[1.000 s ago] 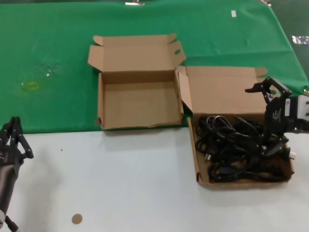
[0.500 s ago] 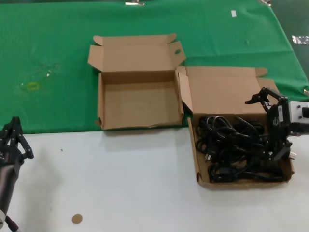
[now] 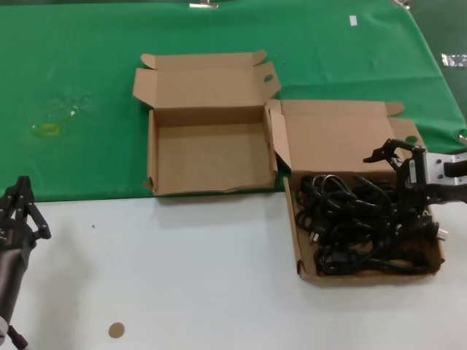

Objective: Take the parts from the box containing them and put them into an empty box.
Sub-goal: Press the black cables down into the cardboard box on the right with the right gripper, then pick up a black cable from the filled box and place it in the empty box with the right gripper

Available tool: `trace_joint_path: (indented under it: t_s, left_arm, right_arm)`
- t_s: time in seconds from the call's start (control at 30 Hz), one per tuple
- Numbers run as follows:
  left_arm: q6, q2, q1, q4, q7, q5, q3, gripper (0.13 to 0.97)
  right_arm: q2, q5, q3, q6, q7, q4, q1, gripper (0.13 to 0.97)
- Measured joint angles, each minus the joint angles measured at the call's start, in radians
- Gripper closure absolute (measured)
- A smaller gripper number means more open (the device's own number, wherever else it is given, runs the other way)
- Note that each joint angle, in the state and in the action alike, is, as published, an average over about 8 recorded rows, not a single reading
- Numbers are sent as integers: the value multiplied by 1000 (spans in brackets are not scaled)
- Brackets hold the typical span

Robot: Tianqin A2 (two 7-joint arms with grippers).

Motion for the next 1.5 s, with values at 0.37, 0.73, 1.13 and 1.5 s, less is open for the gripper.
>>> trace_joint_path:
  t_s: [0.37, 0.73, 1.13, 1.5]
  left_arm:
    - [0, 0, 0, 0, 0, 0, 0, 945]
    - [0, 0, 0, 0, 0, 0, 0, 945]
    - [0, 0, 0, 0, 0, 0, 0, 945]
    - [0, 0, 0, 0, 0, 0, 0, 945]
  right_arm:
    - [-18, -18, -7, -3, 0, -22, 10, 424]
    - [-18, -25, -7, -2, 7, -14, 0, 621]
    - [10, -20, 5, -17, 41, 44, -23, 828]
    - [24, -1, 22, -42, 73, 97, -5, 891]
